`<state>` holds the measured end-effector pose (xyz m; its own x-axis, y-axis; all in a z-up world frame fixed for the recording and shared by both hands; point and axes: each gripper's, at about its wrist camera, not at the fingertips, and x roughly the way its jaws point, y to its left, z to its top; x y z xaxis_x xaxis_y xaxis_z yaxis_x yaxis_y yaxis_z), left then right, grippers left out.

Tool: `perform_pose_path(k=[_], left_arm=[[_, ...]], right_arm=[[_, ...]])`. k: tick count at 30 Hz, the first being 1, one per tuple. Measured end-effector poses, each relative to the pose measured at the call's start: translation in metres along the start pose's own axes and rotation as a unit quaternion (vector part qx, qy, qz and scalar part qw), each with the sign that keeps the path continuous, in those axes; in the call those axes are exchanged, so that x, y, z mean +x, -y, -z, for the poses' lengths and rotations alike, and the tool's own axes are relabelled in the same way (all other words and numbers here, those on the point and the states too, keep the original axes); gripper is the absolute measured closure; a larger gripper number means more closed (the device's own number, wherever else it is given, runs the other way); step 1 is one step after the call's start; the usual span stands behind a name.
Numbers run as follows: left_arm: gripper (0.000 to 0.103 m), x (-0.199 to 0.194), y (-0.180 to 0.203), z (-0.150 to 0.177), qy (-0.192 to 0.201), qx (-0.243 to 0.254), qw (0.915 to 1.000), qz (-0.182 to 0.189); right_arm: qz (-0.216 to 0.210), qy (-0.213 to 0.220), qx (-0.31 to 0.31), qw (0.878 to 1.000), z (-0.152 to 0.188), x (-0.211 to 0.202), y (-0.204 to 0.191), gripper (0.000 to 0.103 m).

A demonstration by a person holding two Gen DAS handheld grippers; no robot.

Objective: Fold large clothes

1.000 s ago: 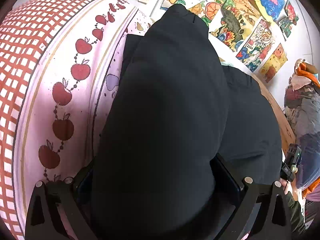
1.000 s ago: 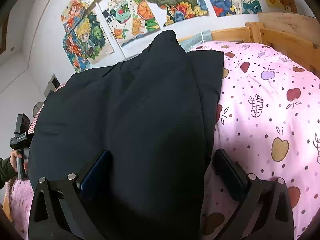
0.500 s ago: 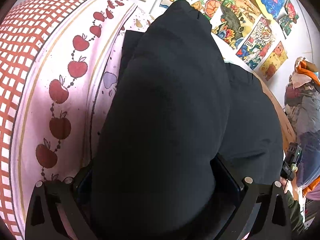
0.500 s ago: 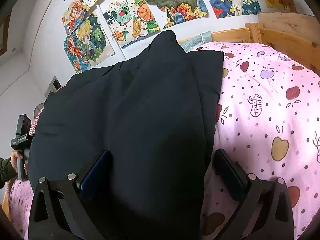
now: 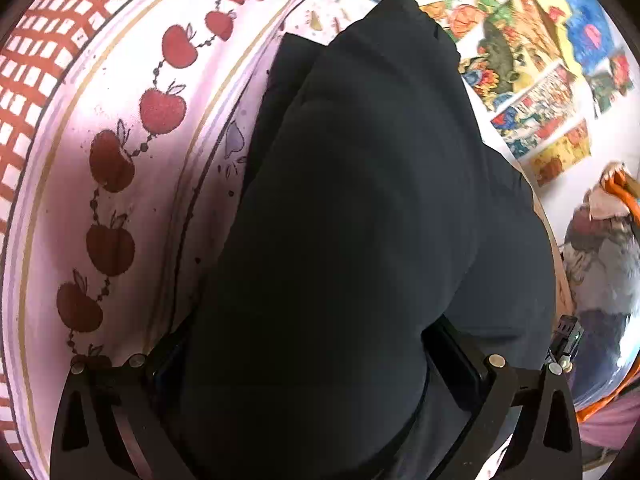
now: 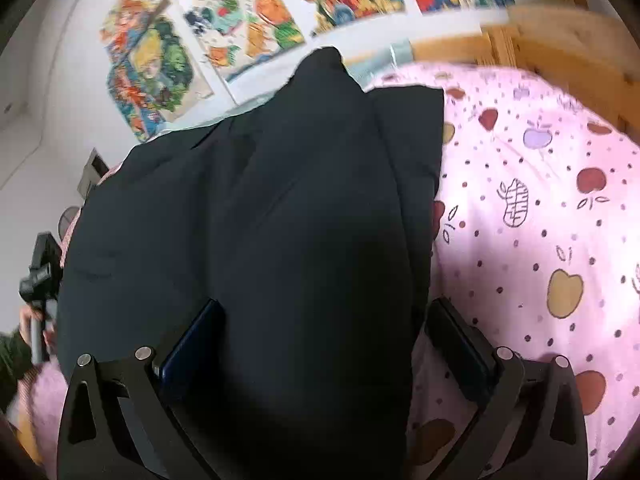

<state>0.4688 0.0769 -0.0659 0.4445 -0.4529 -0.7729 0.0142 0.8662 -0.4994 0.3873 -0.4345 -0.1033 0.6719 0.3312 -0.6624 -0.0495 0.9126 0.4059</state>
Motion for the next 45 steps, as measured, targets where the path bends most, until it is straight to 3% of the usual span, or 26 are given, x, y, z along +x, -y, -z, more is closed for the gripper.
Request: perform_pose_path(k=[5, 8, 11, 13, 15, 18, 21, 24, 32, 36, 39, 42, 45], left_arm=[[0.0, 0.004, 0.005, -0.001, -0.004, -0.003, 1.0, -0.002], [0.019, 0.0, 0.006, 0.002, 0.003, -0.012, 0.9998, 0.016], [0.037, -0.008, 0.012, 0.005, 0.006, -0.007, 0.9999, 0.007], [0.05, -0.015, 0.02, 0.006, 0.014, -0.002, 0.9999, -0.002], [0.063, -0.023, 0.032, 0.008, 0.029, 0.012, 0.9994, -0.015], [0.074, -0.037, 0.052, 0.012, 0.051, 0.035, 0.997, -0.046], [0.081, -0.055, 0.063, 0.014, 0.069, 0.051, 0.9951, -0.051], [0.084, -0.076, 0.064, 0.016, 0.084, 0.045, 0.9951, -0.025], [0.084, -0.089, 0.096, 0.038, 0.089, 0.103, 0.9906, -0.005], [0.084, -0.065, 0.108, 0.043, 0.072, 0.12, 0.9902, -0.005], [0.083, -0.048, 0.122, 0.048, 0.068, 0.135, 0.9882, -0.023], [0.079, -0.047, 0.118, 0.057, 0.069, 0.15, 0.9855, -0.038], [0.067, -0.043, 0.119, 0.064, 0.062, 0.164, 0.9822, -0.067]], right_arm=[[-0.033, -0.019, 0.069, 0.997, -0.01, 0.004, -0.004, 0.001], [-0.003, -0.01, 0.049, 0.999, -0.006, 0.005, -0.023, 0.007], [0.012, 0.0, 0.051, 0.999, -0.005, 0.002, -0.031, 0.028], [0.018, 0.007, 0.06, 0.998, -0.009, -0.005, -0.035, 0.055], [0.024, 0.018, 0.051, 0.998, -0.012, -0.016, -0.042, 0.076], [0.049, 0.043, 0.011, 0.998, -0.024, -0.04, -0.067, 0.087], [0.066, 0.081, -0.027, 0.994, -0.036, -0.066, -0.092, 0.09], [0.074, 0.115, -0.05, 0.989, -0.049, -0.093, -0.107, 0.09], [0.113, 0.173, -0.102, 0.973, -0.053, -0.151, -0.112, 0.091], [0.14, 0.175, -0.101, 0.969, -0.044, -0.162, -0.089, 0.091], [0.149, 0.153, -0.072, 0.974, -0.037, -0.152, -0.062, 0.09], [0.167, 0.135, -0.055, 0.975, -0.03, -0.137, -0.045, 0.079], [0.185, 0.123, -0.039, 0.974, -0.025, -0.129, -0.037, 0.064]])
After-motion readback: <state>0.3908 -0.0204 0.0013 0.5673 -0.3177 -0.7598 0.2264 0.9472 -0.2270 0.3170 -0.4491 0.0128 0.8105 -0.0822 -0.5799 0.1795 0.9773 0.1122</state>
